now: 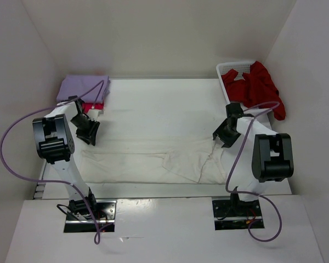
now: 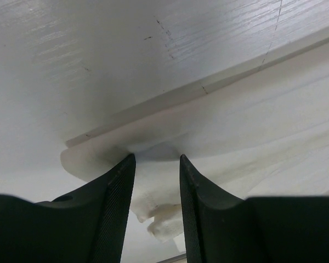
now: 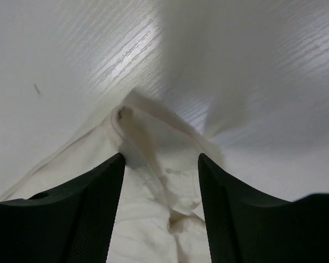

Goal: Fold and stack the t-shirts
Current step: Fold the other side of the tshirt into a rectangle, then rotate the tshirt 90 degrees

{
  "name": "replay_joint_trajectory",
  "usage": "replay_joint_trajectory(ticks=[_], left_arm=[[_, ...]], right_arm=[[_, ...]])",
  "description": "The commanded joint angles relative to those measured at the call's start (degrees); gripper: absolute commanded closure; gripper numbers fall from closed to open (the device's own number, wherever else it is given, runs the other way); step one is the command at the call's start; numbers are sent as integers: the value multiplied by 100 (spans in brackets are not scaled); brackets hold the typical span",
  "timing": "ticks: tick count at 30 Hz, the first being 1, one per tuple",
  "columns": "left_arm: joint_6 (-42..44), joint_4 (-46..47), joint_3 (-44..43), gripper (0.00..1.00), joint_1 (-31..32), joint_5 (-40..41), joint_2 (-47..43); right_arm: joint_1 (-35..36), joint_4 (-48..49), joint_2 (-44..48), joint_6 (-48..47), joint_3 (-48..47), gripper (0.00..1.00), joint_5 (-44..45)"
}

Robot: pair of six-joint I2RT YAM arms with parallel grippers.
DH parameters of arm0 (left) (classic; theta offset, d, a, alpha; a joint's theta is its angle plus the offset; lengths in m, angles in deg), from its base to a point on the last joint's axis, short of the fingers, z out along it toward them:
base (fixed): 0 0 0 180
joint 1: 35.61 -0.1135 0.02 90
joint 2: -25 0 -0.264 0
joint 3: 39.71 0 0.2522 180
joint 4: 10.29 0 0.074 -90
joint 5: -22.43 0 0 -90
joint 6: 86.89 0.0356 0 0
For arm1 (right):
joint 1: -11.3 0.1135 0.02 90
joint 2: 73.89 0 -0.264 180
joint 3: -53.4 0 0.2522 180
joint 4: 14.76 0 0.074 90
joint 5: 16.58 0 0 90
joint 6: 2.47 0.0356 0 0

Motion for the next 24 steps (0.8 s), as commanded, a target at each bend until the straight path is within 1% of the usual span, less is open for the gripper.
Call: replay_joint_trajectory(ticks=[1,4,5,6,7,8,10,12,14,16,17,19,20,21,22,23,24], left_arm=[[211,-93,52,54,-108,73,-105],[264,-339,-176,53,-108,11,-282],[264,-340,-229,51,-108,11,-377],[264,-401,-230,51,-108,11,-465],[264,-402,-299,51,-108,11,-466],[264,-402,-370,51,-108,81,-518],[264,-340,-431,50,-108,143,-519],[264,-227,-502,50,-108,213,-466],[264,-113,-573,49,-108,275,-361],[203,134,-634,49,-108,459,-291],[202,187,-695,49,-108,459,-203],[149,187,-696,49,-160,582,-124],[149,187,-696,49,-160,582,-123],[149,187,-696,49,-160,582,-123],[149,187,-696,49,-239,652,-123],[149,187,-635,49,-326,740,-123],[210,187,-634,47,-388,793,-123]], right_arm=[[63,-261,706,-191,-328,38,429],[63,-752,1093,-191,-443,38,711],[63,-824,1164,-113,-339,35,781],[63,-877,1225,-17,-251,35,782],[63,-878,1226,36,-145,32,782],[63,-808,1174,37,73,32,686],[63,-511,920,90,233,28,361],[63,-203,691,90,321,28,-51],[63,166,348,29,321,28,-185],[63,247,137,-24,182,28,-185],[63,308,-55,-77,181,30,-185],[63,309,-241,-147,41,37,-246],[63,309,-398,-148,40,44,-247],[63,361,-478,-148,40,64,-342],[63,361,-549,-217,-29,75,-396],[211,361,-610,-270,-143,86,-396],[291,361,-776,-271,-231,100,-396]])
